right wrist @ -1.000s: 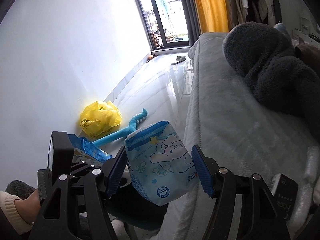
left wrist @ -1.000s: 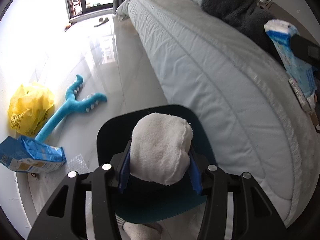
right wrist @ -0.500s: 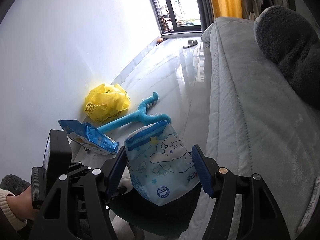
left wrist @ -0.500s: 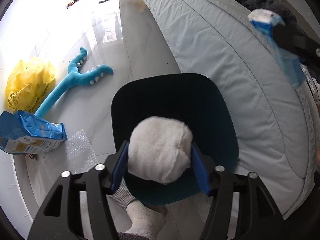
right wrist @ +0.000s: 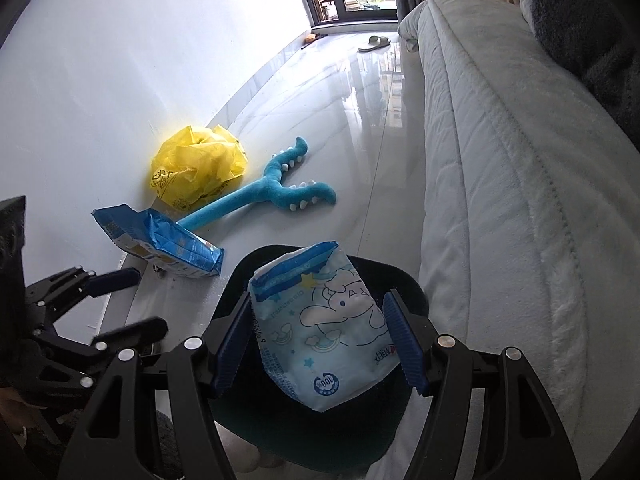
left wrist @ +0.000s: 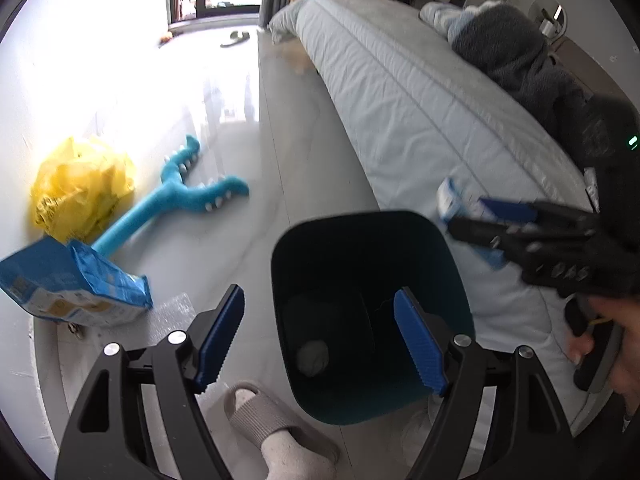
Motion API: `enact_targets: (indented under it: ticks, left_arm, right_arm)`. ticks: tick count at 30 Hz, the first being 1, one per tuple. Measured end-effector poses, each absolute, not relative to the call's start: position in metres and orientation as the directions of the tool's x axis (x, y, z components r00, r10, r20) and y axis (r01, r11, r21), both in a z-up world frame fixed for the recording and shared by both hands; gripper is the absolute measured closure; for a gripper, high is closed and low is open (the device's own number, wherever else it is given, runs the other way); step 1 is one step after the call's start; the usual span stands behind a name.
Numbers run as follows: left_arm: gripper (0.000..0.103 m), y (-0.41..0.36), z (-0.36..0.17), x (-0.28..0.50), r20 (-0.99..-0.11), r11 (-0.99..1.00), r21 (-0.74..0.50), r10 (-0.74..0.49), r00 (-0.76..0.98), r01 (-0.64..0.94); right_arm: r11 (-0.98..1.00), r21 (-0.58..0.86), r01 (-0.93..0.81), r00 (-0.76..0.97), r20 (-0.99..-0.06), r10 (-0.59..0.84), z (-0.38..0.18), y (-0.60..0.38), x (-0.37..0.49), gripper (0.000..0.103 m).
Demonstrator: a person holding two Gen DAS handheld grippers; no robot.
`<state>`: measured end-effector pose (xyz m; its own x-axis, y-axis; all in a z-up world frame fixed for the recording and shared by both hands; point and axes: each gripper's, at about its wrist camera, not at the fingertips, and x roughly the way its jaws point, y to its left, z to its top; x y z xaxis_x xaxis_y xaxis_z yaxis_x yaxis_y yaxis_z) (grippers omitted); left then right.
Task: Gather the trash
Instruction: 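Open the right tool to drop the diaper pack into the bin, then move both tools back over the bed toward the remaining trash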
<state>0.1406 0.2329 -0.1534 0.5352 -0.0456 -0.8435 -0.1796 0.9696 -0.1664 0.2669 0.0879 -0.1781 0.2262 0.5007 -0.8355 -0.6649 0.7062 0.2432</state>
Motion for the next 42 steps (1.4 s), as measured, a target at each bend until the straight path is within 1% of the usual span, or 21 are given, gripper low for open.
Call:
enact_targets:
  ticks: [3,7,12,17,22,28,31,35,42]
  left_arm:
    - [0.024,0.236,-0.135,0.139,-0.812,0.967,-0.176,-0.036,0.582,-0.185]
    - [0.024,0.235,-0.114,0.136,-0.768,0.971,-0.151,0.002,0.64,-0.184]
    - [0.024,0.233,-0.094,0.134,-0.723,0.973,-0.161,-0.004,0.691,-0.163]
    - [0.023,0.234,-0.076,0.131,-0.678,0.972,-0.182,-0.017,0.735,-0.146]
    - [0.015,0.235,-0.062,0.125,-0.628,0.974,-0.179,-0.006,0.778,-0.136]
    - [0.01,0.234,-0.044,0.123,-0.583,0.977,-0.165,0.017,0.812,-0.139]
    - [0.01,0.228,-0.037,0.123,-0.566,0.979,-0.147,0.036,0.824,-0.144]
    - [0.01,0.218,-0.032,0.125,-0.55,0.981,-0.137,0.04,0.834,-0.137]
    - [0.01,0.19,-0.019,0.13,-0.525,0.986,-0.131,0.016,0.851,-0.099]
  right_arm:
    - [0.703,0.248,-0.667,0.207,-0.845,0.494,-0.186,0.094,0.264,0.036]
    - [0.695,0.231,-0.681,0.183,-0.865,0.466,-0.2,0.104,0.257,0.036]
    - [0.705,0.19,-0.684,0.165,-0.9,0.403,-0.222,0.109,0.253,0.036]
    - [0.702,0.167,-0.692,0.162,-0.912,0.376,-0.227,0.112,0.25,0.035]
    - [0.686,0.154,-0.711,0.145,-0.922,0.358,-0.228,0.112,0.244,0.025]
    - [0.677,0.167,-0.717,0.178,-0.895,0.409,-0.205,0.108,0.238,0.017]
    - [0.67,0.15,-0.727,0.213,-0.878,0.429,-0.189,0.102,0.236,0.015]
    - [0.649,0.069,-0.758,0.298,-0.848,0.439,-0.162,0.089,0.23,0.015]
    - [0.646,0.05,-0.761,0.382,-0.771,0.51,-0.119,0.054,0.227,0.013]
